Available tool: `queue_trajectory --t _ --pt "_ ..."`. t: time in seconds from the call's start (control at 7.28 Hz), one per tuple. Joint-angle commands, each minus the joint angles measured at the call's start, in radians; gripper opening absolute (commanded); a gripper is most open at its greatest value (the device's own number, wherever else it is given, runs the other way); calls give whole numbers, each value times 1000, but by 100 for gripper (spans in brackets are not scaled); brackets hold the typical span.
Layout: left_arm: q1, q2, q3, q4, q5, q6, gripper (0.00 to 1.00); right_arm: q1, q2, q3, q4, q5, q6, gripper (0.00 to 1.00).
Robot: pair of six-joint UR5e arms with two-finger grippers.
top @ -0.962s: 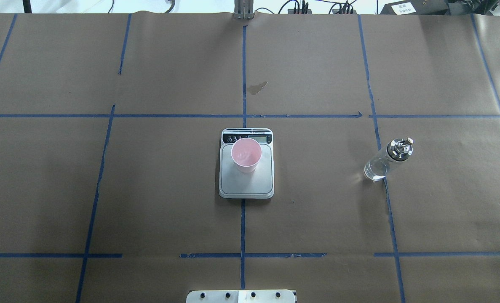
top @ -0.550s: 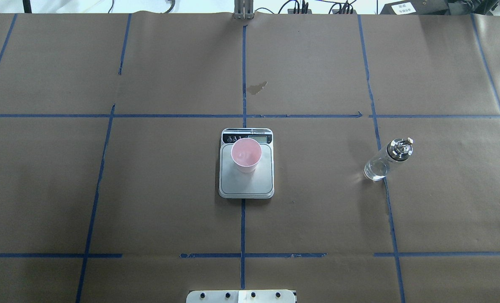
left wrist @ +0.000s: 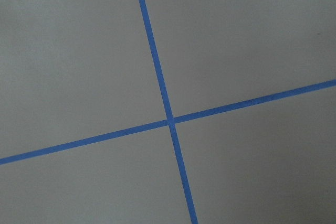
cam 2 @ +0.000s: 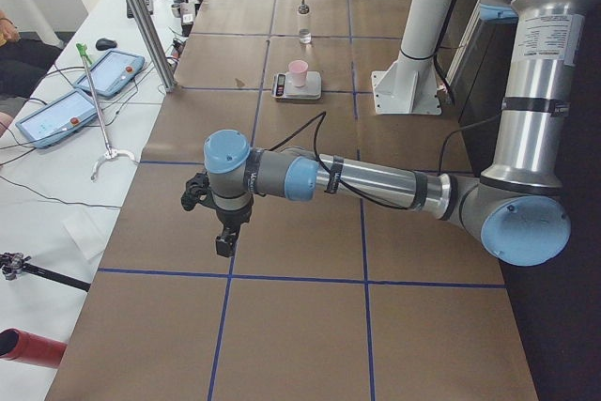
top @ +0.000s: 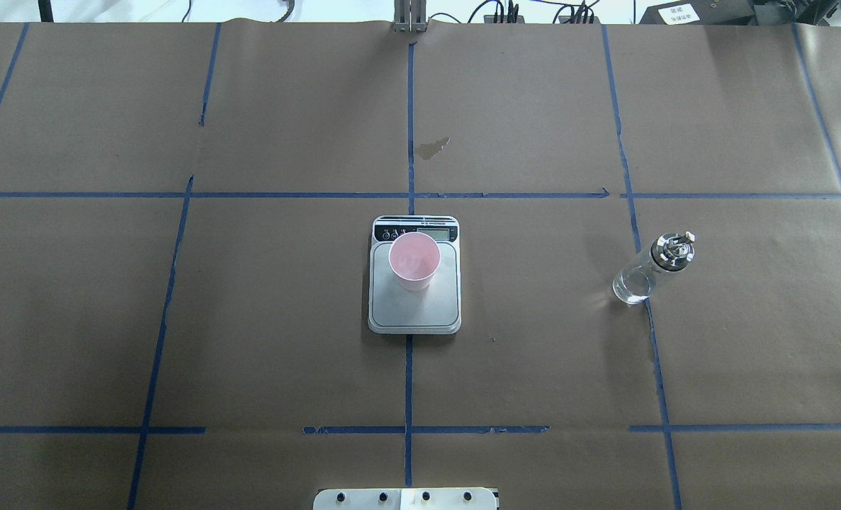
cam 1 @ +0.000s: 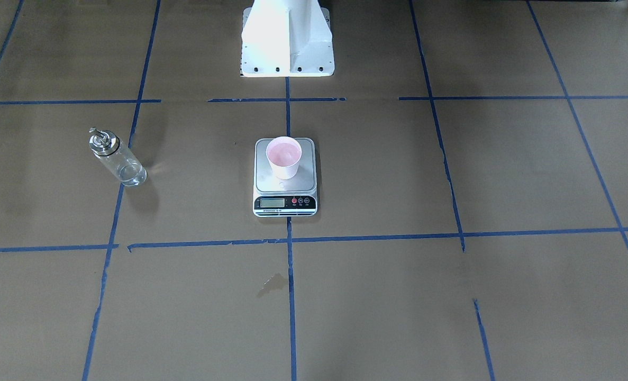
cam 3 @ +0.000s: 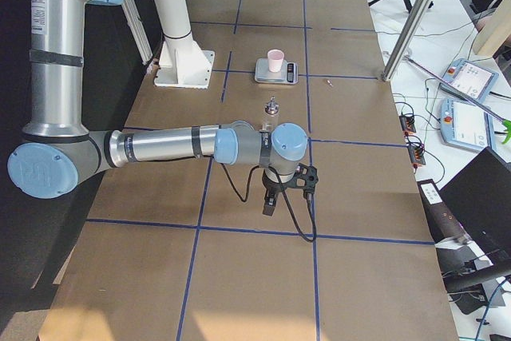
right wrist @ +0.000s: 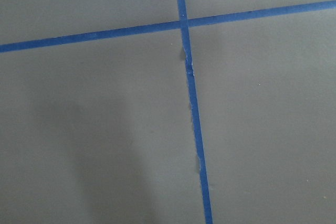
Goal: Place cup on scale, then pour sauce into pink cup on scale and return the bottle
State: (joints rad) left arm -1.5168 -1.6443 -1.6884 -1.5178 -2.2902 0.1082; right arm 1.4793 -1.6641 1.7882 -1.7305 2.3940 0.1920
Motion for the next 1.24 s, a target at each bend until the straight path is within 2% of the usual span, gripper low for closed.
queue_trajectory --t 0.0,1.1 --pt "7 11 -1 11 -2 -1 100 -1 3 -4 0 14 -6 100" --pt "7 -3 6 5 -2 -4 100 1 4 -3 15 16 -2 100"
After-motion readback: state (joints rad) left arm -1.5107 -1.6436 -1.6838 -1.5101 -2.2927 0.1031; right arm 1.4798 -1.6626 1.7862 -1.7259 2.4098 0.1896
